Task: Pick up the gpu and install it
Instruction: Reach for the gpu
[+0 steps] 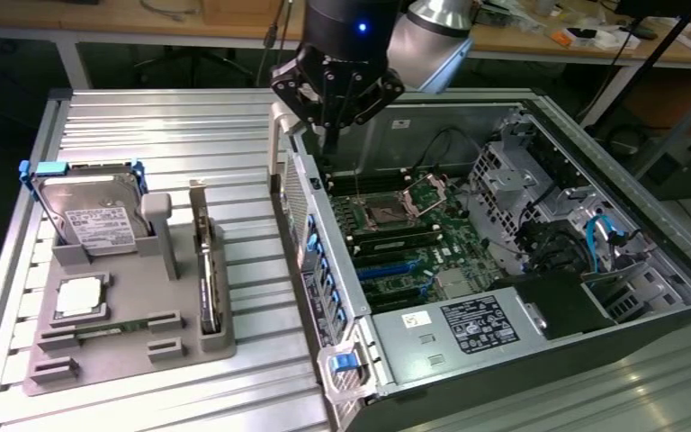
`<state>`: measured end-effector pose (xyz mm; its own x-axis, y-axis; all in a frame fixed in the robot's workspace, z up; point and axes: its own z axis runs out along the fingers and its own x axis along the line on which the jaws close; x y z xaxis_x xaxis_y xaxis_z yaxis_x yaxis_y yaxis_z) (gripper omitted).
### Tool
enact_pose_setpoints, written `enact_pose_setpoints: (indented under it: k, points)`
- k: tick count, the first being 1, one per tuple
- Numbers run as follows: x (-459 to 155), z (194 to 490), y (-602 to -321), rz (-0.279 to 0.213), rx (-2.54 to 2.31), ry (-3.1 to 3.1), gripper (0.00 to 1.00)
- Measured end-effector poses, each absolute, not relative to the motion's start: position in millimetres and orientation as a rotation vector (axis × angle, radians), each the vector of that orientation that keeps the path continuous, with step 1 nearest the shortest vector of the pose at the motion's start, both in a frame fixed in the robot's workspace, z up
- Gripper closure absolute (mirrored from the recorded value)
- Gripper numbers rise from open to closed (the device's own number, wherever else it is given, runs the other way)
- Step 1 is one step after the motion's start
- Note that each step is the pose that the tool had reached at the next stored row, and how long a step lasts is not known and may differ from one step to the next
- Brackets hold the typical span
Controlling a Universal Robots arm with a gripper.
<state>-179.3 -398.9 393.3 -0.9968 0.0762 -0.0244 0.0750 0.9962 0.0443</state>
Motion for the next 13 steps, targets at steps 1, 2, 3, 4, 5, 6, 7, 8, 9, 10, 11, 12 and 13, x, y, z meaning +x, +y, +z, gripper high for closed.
enact_pose_setpoints:
  k: [1, 2, 3, 4, 5, 6, 7, 8, 9, 10, 11, 12, 13]
  points:
    - [-179.9, 393.3, -399.0, 0.068, 0.118, 3.113, 0.89]
    - [-181.0, 393.3, -398.9, 0.068, 0.118, 3.113, 0.89]
    - [-181.7, 393.3, -398.9, 0.068, 0.118, 3.113, 0.89]
    - [-182.5, 393.3, -398.9, 0.068, 0.118, 3.113, 0.89]
    - [-183.3, 393.3, -398.9, 0.068, 0.118, 3.112, 0.89]
    - [-184.0, 393.3, -398.9, 0.068, 0.118, 3.112, 0.89]
    - [-184.8, 393.3, -398.9, 0.068, 0.118, 3.113, 0.89]
    - [-185.5, 393.3, -398.9, 0.068, 0.118, 3.113, 0.89]
    - [-186.3, 393.3, -398.9, 0.068, 0.118, 3.112, 0.89]
    - [-187.1, 393.3, -398.9, 0.068, 0.118, 3.112, 0.89]
    - [-187.9, 393.3, -398.9, 0.068, 0.118, 3.113, 0.89]
    - [-188.7, 393.3, -398.9, 0.068, 0.118, 3.112, 0.89]
    - [-189.6, 393.3, -398.9, 0.068, 0.118, 3.112, 0.89]
